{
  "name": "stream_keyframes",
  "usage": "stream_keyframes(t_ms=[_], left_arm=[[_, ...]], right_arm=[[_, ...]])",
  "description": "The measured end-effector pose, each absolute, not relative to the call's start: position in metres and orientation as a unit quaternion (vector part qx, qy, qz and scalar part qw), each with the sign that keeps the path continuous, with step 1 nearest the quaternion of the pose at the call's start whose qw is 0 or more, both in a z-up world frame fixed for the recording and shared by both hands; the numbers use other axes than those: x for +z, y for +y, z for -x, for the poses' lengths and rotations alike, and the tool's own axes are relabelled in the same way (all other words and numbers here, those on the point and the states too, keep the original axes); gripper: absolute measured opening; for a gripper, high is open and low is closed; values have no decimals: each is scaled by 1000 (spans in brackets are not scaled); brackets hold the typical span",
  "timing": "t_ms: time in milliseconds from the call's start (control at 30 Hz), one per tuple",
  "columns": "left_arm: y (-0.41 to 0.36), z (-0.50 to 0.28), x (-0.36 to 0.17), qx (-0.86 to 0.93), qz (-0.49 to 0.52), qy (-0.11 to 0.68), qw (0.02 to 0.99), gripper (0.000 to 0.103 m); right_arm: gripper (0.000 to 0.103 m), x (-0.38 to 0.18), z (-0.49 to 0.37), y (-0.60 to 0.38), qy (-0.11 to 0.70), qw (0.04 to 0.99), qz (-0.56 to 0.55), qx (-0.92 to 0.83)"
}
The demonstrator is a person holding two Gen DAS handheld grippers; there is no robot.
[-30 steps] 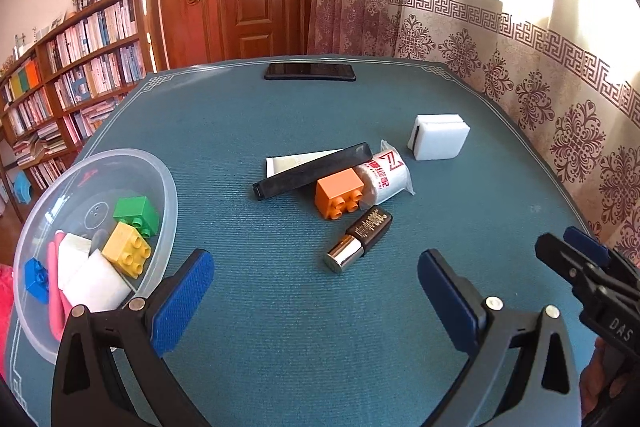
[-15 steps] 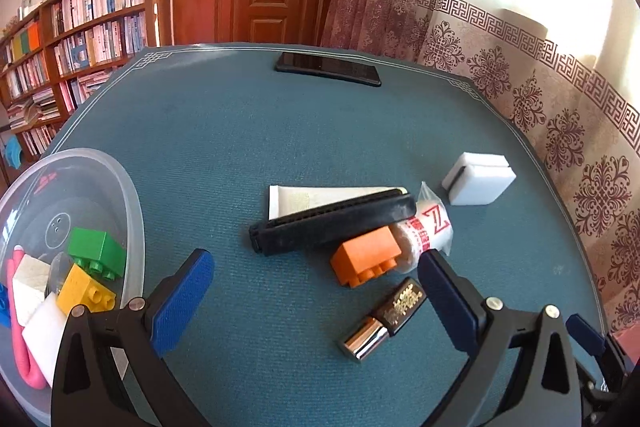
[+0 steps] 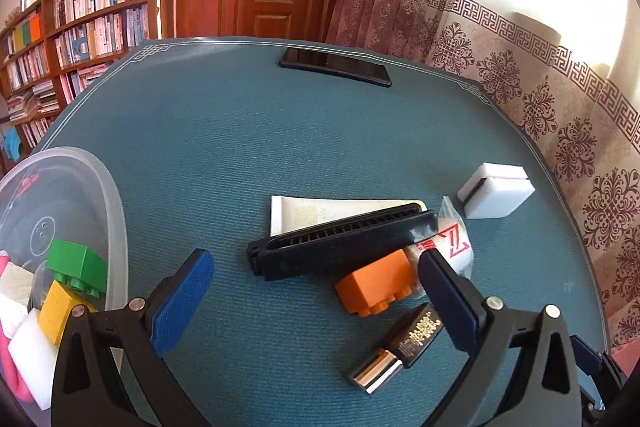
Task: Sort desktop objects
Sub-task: 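Move the left gripper to the orange block and close on it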
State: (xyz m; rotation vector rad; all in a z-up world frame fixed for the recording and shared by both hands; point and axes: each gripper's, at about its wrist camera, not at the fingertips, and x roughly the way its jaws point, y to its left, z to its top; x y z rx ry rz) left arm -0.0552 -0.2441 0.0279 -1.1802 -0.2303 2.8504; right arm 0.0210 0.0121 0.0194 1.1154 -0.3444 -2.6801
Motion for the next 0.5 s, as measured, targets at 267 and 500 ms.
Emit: stream_keyframes(t_ms=[267, 500], left_arm=[[-246, 51, 26, 924, 374, -69, 33, 102], [-236, 57, 26, 922, 381, -47, 52, 102]], right_arm=[[80, 20, -15, 10, -127, 89, -382, -911], [80, 26, -2, -7, -120, 93, -383, -911]])
